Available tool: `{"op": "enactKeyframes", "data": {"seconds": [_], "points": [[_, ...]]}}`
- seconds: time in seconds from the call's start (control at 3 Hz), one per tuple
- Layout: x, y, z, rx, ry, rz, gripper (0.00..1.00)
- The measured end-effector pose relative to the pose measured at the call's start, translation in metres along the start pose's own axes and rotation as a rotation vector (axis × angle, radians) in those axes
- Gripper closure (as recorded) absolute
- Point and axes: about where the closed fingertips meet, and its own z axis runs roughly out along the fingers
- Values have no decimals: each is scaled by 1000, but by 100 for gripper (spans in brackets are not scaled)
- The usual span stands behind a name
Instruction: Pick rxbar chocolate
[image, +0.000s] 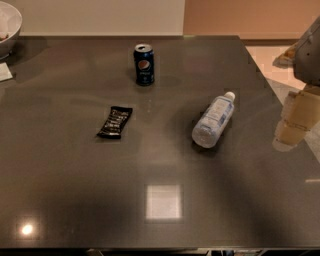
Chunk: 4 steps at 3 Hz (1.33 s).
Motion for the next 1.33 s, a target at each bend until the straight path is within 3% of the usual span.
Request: {"op": "enactKeyframes", "data": {"seconds": [0.67,1.33], "points": [[-4,-3,-1,0,0,-19,0],[-48,-30,11,-17,-63,-193,0]]}}
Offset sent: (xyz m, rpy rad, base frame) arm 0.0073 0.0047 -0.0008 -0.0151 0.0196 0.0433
